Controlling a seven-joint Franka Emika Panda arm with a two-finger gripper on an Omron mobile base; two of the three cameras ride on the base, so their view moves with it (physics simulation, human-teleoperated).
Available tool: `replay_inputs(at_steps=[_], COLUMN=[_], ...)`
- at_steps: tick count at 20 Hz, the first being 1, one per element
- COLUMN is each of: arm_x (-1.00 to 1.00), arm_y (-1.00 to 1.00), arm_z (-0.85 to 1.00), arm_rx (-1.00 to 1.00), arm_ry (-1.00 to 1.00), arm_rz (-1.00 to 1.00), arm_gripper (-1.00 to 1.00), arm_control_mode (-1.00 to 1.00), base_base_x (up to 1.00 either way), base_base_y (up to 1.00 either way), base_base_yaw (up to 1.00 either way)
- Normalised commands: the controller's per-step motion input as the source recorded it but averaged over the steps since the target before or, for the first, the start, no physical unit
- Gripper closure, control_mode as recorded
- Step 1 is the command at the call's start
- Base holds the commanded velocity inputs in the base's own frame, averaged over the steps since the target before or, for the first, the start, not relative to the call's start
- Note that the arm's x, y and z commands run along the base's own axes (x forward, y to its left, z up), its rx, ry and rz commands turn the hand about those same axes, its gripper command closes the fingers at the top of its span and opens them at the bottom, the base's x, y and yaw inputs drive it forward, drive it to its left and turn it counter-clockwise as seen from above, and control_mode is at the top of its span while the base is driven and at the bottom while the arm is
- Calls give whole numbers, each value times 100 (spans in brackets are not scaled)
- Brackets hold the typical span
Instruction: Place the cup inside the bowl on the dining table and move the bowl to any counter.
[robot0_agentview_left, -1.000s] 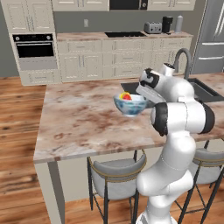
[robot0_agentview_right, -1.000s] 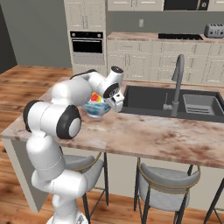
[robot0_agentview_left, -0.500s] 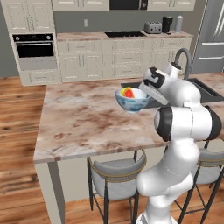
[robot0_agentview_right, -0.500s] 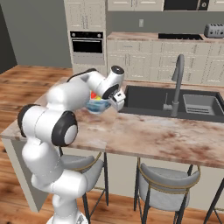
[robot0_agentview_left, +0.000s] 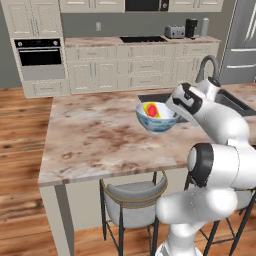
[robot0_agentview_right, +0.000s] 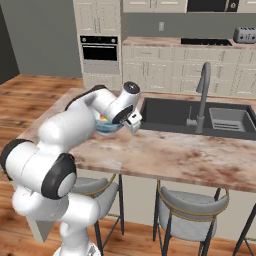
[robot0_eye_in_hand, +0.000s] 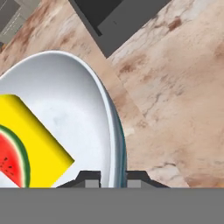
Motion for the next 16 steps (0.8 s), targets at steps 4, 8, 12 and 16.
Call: replay_inputs(at_steps=[4,8,12,16], arm_x=[-70,-71,-75,-77], arm_y=[0,0,0,0], arm_z=[34,24,20,14], arm_rx=[0,0,0,0], arm_ry=[0,0,0,0], arm_rz=[0,0,0,0], arm_gripper=[100,100,100,100], arm_control_mode=[-100,-100,-100,-100], base_base_x=[0,0,0,0], base_base_y=[0,0,0,0], base_base_yaw=[0,0,0,0])
